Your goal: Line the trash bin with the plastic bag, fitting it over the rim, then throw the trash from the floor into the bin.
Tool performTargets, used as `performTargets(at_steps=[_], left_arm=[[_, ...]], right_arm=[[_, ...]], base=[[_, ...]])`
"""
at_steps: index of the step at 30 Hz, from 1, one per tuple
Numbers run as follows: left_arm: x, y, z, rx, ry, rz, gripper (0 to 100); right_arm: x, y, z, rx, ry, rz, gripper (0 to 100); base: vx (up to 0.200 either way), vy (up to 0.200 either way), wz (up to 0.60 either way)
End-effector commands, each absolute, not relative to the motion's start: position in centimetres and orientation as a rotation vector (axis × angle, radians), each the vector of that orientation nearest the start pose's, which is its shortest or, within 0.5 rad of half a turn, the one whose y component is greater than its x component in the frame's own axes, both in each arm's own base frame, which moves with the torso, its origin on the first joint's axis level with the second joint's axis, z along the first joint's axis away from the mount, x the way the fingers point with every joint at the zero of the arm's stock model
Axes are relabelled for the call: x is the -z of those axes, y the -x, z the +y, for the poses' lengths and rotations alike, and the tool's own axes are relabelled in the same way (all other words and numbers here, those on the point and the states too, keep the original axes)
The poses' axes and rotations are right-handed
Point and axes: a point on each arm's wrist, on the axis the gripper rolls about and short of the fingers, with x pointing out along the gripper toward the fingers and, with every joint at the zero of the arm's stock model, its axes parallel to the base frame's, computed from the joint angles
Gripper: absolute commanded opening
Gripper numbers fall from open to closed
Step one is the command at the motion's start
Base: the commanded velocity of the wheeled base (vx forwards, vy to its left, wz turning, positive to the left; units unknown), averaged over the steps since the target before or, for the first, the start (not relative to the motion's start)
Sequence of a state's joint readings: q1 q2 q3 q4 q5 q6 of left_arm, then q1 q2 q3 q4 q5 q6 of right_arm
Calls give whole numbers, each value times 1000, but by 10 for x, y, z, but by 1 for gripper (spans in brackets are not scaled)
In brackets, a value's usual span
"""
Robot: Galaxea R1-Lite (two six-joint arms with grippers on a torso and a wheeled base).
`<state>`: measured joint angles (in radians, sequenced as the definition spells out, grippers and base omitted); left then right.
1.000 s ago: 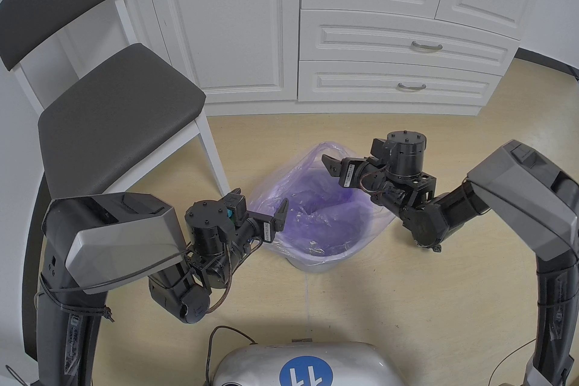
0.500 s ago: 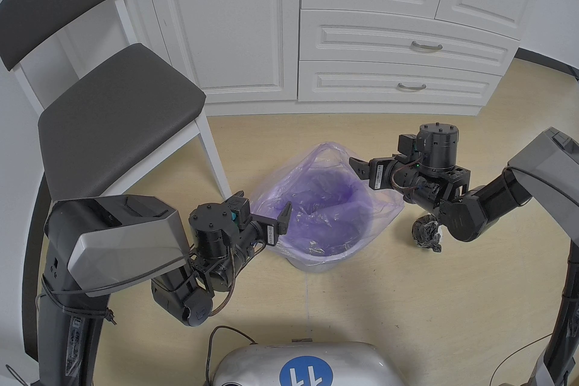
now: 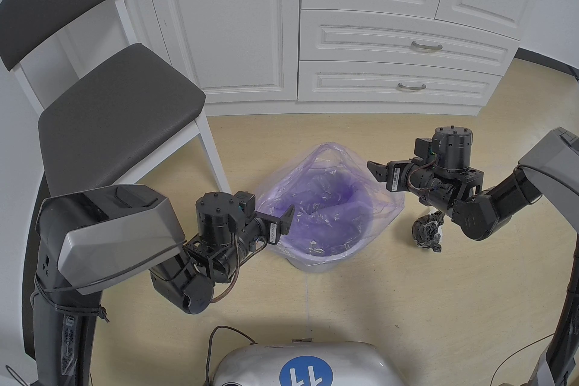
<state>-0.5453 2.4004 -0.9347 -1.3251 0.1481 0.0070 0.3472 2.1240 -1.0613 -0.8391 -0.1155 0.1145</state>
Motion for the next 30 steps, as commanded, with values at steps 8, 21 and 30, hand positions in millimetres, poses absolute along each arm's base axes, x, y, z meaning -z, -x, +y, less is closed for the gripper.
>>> performTargets(at_steps=[8, 21, 30], left_arm=[[-32, -404, -203, 335, -105, 150, 100], [-32, -449, -192, 237, -111, 110, 100], [-28, -469, -197, 218, -105, 93, 100]], right_arm=[[-69, -410, 141, -207, -43, 352, 100], [-37, -455, 133, -148, -138, 335, 100], [-21, -492, 111, -70, -241, 284, 100]], base=[[0, 0, 0], [0, 0, 0], [0, 0, 0]])
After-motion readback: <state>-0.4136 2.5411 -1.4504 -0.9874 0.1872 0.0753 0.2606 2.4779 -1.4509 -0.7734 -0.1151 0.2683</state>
